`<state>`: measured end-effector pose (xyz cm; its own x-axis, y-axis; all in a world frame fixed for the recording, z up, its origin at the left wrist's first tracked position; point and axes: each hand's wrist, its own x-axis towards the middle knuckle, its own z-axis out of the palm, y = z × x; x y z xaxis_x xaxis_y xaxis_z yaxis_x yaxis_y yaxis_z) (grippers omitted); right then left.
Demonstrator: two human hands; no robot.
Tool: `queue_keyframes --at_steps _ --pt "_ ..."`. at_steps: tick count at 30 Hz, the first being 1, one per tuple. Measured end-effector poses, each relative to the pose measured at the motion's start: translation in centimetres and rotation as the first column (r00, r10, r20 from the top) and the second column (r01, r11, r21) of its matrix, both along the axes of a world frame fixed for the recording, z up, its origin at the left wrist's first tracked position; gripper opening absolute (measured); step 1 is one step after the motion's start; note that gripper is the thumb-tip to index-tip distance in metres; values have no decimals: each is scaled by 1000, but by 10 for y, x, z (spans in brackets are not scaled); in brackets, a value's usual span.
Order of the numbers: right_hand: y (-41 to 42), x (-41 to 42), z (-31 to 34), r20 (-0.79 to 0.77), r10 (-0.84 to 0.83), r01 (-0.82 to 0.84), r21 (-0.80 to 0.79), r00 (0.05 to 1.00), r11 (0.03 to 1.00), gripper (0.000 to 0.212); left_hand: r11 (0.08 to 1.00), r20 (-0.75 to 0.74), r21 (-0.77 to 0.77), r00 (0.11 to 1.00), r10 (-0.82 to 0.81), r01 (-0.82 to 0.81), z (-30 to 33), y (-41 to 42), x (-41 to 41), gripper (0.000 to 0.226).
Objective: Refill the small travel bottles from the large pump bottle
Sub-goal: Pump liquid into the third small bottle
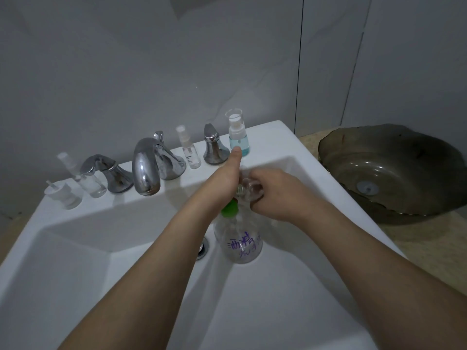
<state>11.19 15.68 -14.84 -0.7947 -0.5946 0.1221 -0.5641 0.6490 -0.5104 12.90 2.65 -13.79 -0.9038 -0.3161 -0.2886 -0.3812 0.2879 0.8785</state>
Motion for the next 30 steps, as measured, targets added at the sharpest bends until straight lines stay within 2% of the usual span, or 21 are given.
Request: queue_keyframes --at_steps 3,9,14,20,26,30 --pt "-1 -3 -2 4 -7 7 16 1000 1000 25 999 38 25 999 -27 27 7 0 1 66" --pt "-3 -8 -6 -60 -55 55 -6 997 998 20 996 67 -65 996 -63 67 16 -3 -1 69" --pt "-2 -7 -4 -37 -36 36 -13 999 999 22 997 75 -68 997 -38 43 11 -2 -2 66" --pt "2 0 2 15 21 -21 10 1000 1000 27 995 38 -97 999 -21 25 -5 -1 0 78" --pt "0 -3 -1 19 -2 1 45 1000 999 17 993 29 -117 1000 -12 15 -4 0 1 80" --pt "-1 -6 -3 18 -7 6 43 1000 999 24 999 55 -39 998 -9 11 1 -1 1 70"
